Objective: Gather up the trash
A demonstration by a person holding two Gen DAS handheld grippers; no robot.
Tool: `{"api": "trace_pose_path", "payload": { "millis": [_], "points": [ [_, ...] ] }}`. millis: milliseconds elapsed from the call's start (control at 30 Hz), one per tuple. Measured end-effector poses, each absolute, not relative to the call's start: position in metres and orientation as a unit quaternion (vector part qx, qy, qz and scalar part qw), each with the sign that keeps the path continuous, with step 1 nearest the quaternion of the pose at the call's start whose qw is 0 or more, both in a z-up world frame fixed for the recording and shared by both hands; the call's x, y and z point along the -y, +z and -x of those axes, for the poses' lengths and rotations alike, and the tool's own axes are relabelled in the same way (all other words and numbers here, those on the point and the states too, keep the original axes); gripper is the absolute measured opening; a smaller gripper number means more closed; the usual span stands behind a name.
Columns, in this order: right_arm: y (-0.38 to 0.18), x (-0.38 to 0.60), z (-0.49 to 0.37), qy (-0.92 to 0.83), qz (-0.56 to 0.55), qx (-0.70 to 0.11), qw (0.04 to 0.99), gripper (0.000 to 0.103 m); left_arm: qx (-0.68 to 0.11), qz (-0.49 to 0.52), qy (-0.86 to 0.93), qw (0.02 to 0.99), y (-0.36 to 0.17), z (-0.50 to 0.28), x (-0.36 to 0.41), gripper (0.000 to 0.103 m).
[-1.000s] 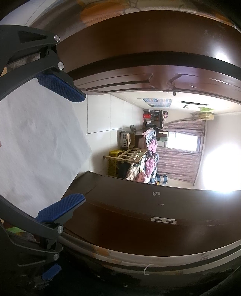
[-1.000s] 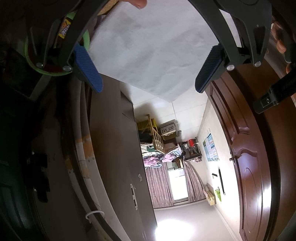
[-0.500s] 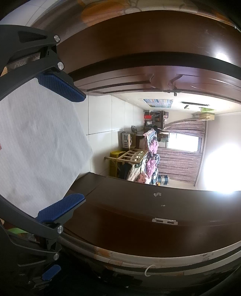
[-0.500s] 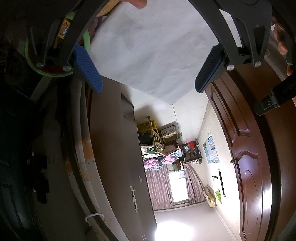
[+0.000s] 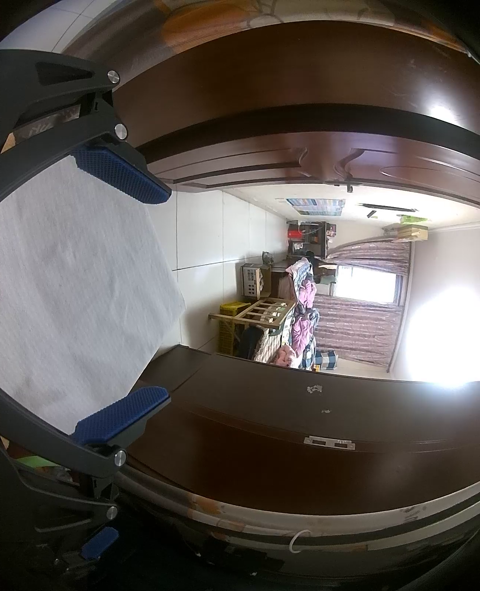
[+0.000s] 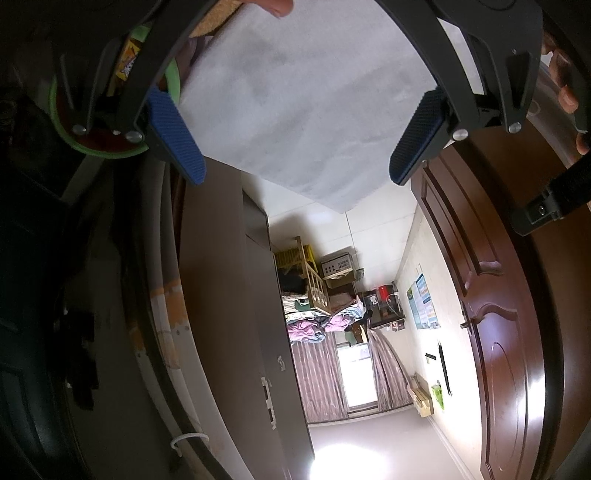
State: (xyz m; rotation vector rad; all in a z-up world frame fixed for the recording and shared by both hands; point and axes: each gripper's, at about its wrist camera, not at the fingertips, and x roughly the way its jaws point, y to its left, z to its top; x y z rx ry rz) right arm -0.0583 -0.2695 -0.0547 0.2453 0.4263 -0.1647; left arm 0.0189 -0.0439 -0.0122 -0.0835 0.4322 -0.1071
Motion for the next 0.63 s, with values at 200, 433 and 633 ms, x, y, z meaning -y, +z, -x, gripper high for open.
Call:
{"api": "trace_pose_path", "payload": {
  "millis": [200, 433, 633],
  "points": [
    [-0.059, 0.269, 0.055, -0.080, -0.120, -0.220, 0.965, 0.098, -0.222, 0.042, -0.054, 0.973, -0.016, -0.020, 0.035, 0.095],
    [-0.084, 0.270, 0.032, -0.072, -0.115, -0.263, 0.955, 0.098, -0.242, 0.046, -0.048, 0.968, -0.031, -0.029, 0.022, 0.095],
    [-0.167, 0.270, -0.023, -0.075, -0.111, -0.370, 0.919, 0.098, -0.269, 0.035, -0.040, 0.962, -0.054, -0.038, 0.004, 0.095]
  ]
}}
